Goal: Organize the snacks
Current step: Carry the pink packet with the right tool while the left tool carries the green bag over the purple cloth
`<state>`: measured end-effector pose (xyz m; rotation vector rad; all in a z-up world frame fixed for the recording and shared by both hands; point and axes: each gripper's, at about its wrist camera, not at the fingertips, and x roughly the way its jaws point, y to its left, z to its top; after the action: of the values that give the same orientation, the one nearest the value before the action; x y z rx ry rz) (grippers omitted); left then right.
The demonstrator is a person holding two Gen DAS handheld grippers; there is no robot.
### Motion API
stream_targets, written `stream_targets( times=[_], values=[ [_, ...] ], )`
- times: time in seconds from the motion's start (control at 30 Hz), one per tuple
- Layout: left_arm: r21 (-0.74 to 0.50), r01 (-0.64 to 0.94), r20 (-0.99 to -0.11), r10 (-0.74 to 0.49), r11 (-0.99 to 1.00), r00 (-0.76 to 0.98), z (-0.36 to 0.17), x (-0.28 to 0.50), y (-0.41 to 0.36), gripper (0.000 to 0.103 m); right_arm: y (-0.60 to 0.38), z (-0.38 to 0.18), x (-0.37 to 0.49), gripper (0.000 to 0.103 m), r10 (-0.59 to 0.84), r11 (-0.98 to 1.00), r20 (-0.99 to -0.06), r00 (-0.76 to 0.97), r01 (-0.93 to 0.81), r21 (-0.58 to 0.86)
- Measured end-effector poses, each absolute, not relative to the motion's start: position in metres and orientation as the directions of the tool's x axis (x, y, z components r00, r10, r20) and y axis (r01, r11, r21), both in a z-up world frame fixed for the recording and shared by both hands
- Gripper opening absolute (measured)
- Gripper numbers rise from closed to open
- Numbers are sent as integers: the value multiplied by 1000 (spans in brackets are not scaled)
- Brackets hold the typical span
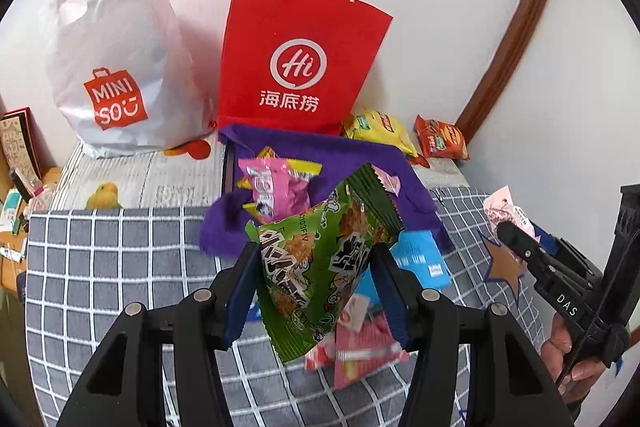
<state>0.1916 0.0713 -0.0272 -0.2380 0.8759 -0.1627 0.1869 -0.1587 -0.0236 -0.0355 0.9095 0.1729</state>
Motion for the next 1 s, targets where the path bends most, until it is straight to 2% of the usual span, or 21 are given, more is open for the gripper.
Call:
stream_targets(
  times=[0.53, 0.9, 1.0],
  values=[
    [-275, -22, -719, -190, 961, 669, -17, 277, 74, 54, -146, -34, 302, 47, 203, 970, -774, 600, -233, 73],
    [-248, 18, -759, -205, 969, 618, -57, 324, 58, 54, -164, -94, 332, 47, 226, 967, -821, 525, -224, 122],
    [-278, 13, -767, -231, 960, 598, -71, 334, 64, 54, -173, -107, 341, 47, 197, 973, -846, 496, -208, 105]
  ],
)
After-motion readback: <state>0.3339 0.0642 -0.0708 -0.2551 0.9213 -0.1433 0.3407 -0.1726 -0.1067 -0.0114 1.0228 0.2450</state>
